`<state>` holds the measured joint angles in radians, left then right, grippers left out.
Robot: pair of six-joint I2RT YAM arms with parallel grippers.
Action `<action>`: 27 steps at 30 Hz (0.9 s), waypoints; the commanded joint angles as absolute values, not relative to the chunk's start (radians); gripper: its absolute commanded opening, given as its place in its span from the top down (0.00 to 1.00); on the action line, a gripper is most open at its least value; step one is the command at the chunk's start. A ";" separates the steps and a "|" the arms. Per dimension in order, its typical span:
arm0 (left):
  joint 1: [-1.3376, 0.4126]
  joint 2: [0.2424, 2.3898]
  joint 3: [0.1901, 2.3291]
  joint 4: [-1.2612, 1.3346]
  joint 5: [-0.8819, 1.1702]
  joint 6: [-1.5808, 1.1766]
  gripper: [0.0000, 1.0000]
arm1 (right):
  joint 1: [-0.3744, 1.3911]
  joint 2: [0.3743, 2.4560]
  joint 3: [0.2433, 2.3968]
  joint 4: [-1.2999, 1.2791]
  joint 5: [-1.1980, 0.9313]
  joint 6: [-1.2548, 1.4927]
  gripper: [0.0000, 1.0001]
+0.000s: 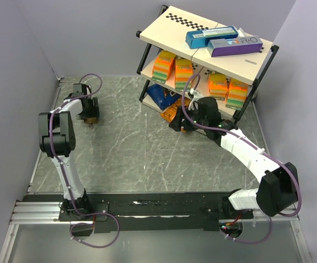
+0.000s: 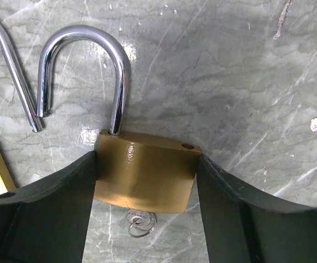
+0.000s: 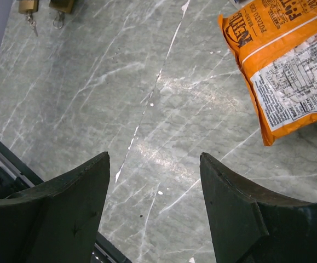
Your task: Unlock with the key
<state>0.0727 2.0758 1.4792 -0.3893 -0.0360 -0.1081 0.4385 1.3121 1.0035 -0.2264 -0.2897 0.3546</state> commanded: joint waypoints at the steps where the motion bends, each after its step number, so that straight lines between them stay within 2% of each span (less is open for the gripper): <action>1: 0.072 2.056 1.456 -0.439 -0.012 -0.104 0.83 | 0.431 1.296 1.039 -0.193 -0.308 0.362 0.27; 12: 0.072 2.005 1.396 -0.419 -0.015 -0.138 0.82 | 0.431 1.287 1.025 -0.186 -0.322 0.377 0.27; 14: 0.072 1.996 1.390 -0.413 -0.017 -0.143 0.80 | 0.433 1.287 1.026 -0.184 -0.325 0.377 0.27; 17: 0.072 1.997 1.391 -0.416 -0.028 -0.140 0.73 | 0.431 1.285 1.028 -0.186 -0.327 0.376 0.27; 20: 0.072 2.008 1.419 -0.433 -0.035 -0.141 0.57 | 0.431 1.287 1.035 -0.195 -0.327 0.373 0.27; 21: 0.074 2.009 1.430 -0.434 -0.031 -0.143 0.40 | 0.431 1.287 1.042 -0.196 -0.325 0.373 0.27; 23: 0.072 1.988 1.433 -0.430 -0.022 -0.144 0.26 | 0.431 1.284 1.046 -0.201 -0.319 0.368 0.27; 24: 0.072 1.971 1.425 -0.423 -0.012 -0.147 0.08 | 0.433 1.281 1.052 -0.207 -0.311 0.364 0.27; 26: 0.072 1.912 1.417 -0.400 -0.009 -0.149 0.01 | 0.431 1.275 1.058 -0.212 -0.304 0.357 0.27; 27: 0.071 1.892 1.414 -0.397 -0.008 -0.150 0.03 | 0.431 1.272 1.065 -0.219 -0.299 0.351 0.27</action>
